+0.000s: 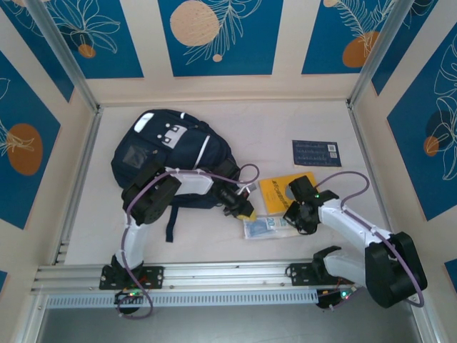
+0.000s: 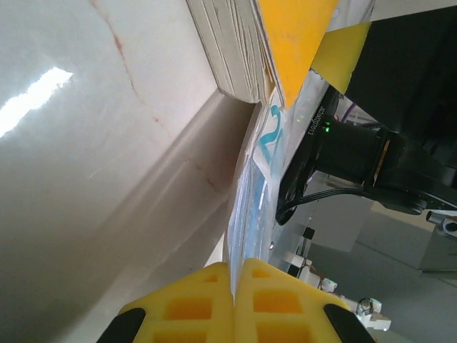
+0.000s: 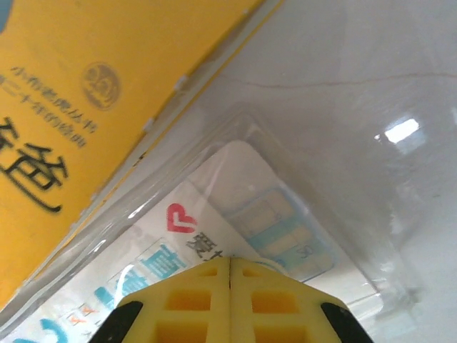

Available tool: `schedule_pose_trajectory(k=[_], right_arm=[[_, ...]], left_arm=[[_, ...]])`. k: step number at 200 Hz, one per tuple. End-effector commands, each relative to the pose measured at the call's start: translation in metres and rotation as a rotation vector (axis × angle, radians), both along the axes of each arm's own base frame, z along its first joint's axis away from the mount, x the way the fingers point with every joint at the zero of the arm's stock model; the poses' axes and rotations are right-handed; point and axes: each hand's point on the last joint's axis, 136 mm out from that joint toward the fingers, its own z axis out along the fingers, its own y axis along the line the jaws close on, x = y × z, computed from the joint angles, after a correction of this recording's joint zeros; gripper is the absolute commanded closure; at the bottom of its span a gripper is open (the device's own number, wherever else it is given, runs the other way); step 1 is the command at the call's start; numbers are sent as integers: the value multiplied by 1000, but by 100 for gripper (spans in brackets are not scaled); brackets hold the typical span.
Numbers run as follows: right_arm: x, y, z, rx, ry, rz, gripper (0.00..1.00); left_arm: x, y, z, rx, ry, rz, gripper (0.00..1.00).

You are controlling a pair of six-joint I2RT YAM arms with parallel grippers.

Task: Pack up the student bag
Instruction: Pick up the loose stationery from the bottom-center of the table, then pass the loose stationery.

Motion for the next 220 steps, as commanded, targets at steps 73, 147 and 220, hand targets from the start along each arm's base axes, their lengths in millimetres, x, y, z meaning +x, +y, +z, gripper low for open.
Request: schedule_pose_trajectory(k=[73, 147, 220], right_arm=[[23, 14, 83, 104, -279, 107, 44], [47, 54, 157, 251, -554, 375, 21], [51, 101, 210, 611, -623, 612, 0]], left_arm=[[0, 64, 101, 35, -239, 39, 100], [12, 111, 168, -53, -475, 145, 100], [3, 107, 194, -307, -585, 168, 100]])
